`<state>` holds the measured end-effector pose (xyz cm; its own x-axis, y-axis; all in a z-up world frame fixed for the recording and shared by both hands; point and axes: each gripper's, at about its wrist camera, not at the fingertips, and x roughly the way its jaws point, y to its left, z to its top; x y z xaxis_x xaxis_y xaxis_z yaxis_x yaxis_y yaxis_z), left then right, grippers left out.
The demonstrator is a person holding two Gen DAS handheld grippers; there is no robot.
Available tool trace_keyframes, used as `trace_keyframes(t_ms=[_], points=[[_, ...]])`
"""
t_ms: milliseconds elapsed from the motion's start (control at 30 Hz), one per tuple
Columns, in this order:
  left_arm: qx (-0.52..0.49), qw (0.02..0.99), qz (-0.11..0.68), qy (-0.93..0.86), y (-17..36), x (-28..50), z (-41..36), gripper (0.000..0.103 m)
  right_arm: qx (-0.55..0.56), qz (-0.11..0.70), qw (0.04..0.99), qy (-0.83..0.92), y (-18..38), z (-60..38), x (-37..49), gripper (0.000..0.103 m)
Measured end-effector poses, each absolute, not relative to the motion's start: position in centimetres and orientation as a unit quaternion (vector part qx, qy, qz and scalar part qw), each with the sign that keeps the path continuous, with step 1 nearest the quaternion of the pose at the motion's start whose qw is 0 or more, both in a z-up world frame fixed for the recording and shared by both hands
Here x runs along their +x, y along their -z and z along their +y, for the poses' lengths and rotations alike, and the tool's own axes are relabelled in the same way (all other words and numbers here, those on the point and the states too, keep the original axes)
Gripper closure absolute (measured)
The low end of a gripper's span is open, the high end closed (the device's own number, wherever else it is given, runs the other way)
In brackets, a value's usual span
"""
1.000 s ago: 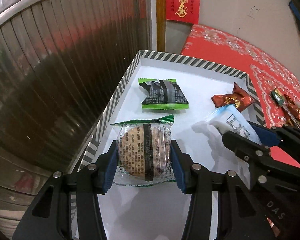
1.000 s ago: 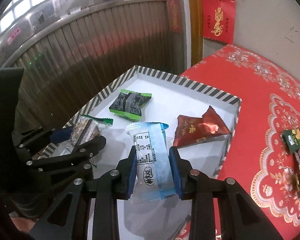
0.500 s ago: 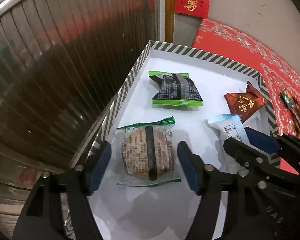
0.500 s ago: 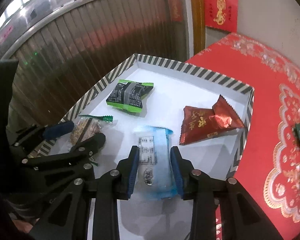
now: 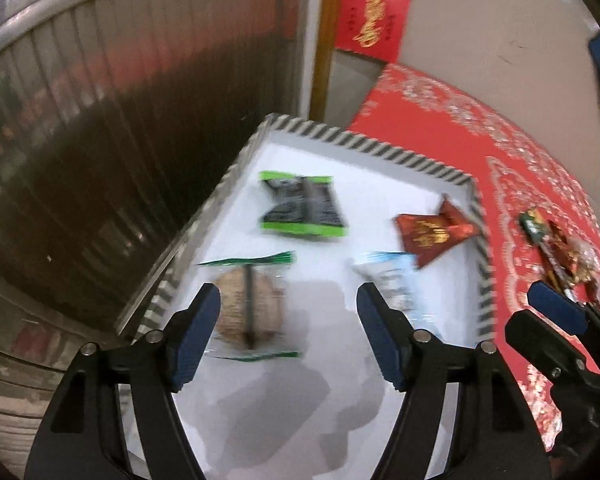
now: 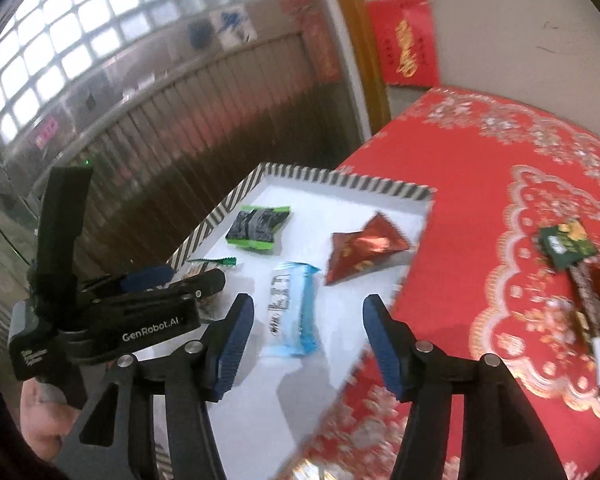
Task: Organize snacks
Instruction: 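Move both tools back toward the remaining snacks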
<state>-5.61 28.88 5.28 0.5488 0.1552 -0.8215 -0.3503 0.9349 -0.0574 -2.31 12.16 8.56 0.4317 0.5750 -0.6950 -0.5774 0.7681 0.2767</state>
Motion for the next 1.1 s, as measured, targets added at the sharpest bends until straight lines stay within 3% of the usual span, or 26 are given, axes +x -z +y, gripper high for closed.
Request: trace_keyframes(t_ms=[633,1100], points=[[-0.034,0.897,0.438,-0.042,-8.4,-2.6,13.7,0.031,0.047,0.38,0.901,-0.205,-10.0,-6.0,-3.4,0.033],[-0.016,0.881,0.472,0.017,-7.4,0.6,5.0,0.031,0.081,0.385,0.912,-0.117,-8.5,-17.4,-3.7,0.027]])
